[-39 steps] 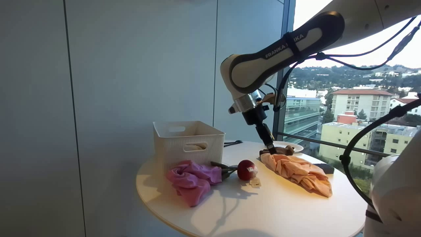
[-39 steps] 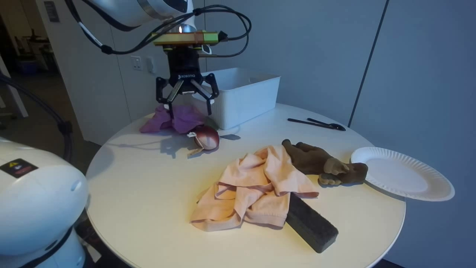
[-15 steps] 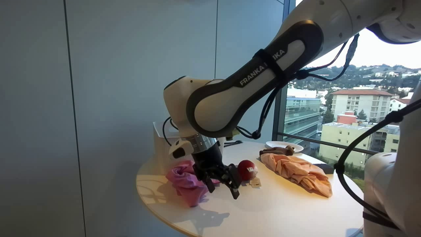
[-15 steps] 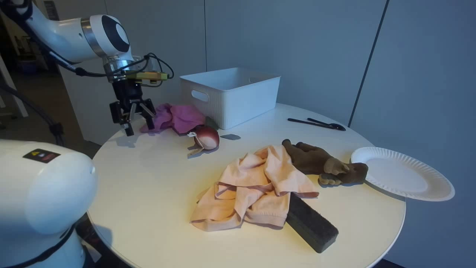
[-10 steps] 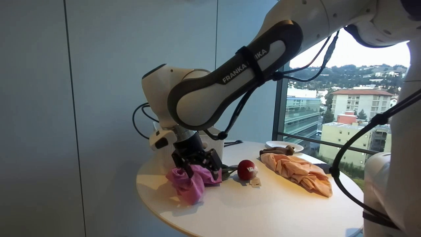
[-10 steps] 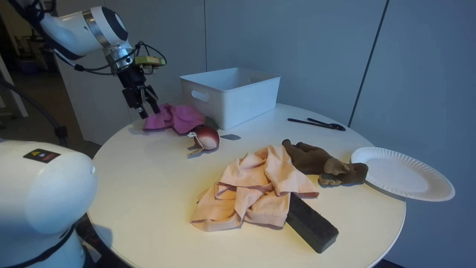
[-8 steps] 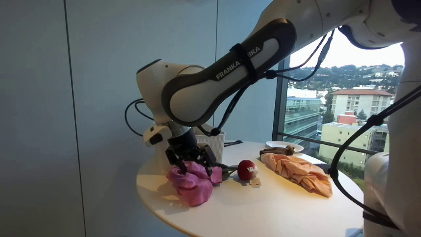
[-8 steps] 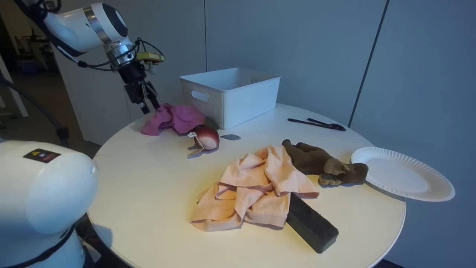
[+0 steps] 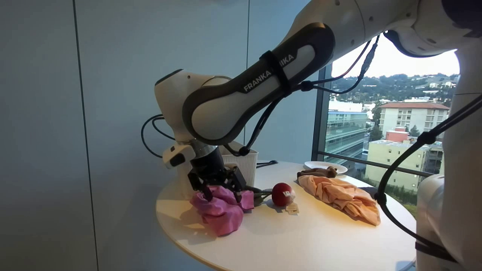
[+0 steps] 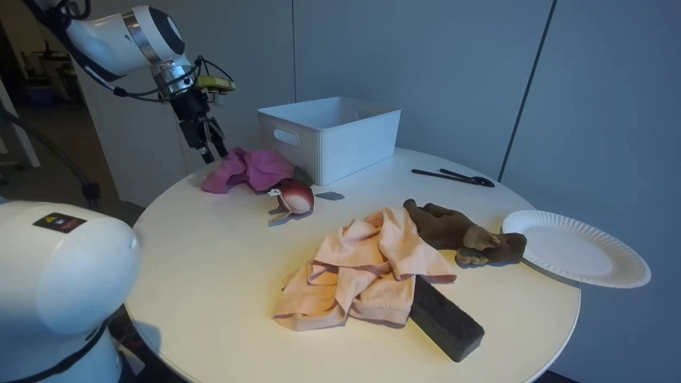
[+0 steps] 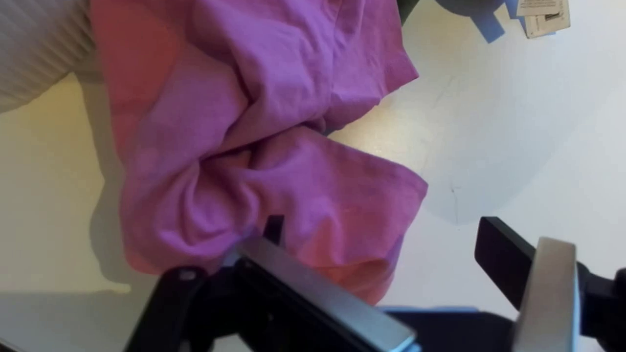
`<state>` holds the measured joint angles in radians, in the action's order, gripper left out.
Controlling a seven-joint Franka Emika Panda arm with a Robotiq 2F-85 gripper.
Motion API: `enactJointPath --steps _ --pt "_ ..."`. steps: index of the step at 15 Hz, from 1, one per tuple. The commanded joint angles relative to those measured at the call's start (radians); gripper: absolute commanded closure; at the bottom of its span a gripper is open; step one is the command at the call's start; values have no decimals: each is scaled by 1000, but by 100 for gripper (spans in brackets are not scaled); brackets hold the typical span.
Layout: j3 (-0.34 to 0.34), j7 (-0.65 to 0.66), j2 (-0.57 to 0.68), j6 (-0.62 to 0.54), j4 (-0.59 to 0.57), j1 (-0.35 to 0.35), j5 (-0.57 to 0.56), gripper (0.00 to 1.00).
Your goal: Put all the clothing and two plush toys into the basket
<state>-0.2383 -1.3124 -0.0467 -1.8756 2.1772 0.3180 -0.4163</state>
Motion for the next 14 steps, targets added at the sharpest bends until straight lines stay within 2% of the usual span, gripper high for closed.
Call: enactJointPath --steps 1,5,8,9,10,14 --pt "13 -206 41 -26 -35 -31 124 0" --pt "46 -481 95 -50 -64 -85 212 0" --pt "56 -676 141 1 -100 -122 228 0" --pt "58 -730 158 13 -110 -132 247 25" --pt "56 -789 164 15 -111 -142 279 25" --pt "51 -1002 180 71 -141 -170 387 56"
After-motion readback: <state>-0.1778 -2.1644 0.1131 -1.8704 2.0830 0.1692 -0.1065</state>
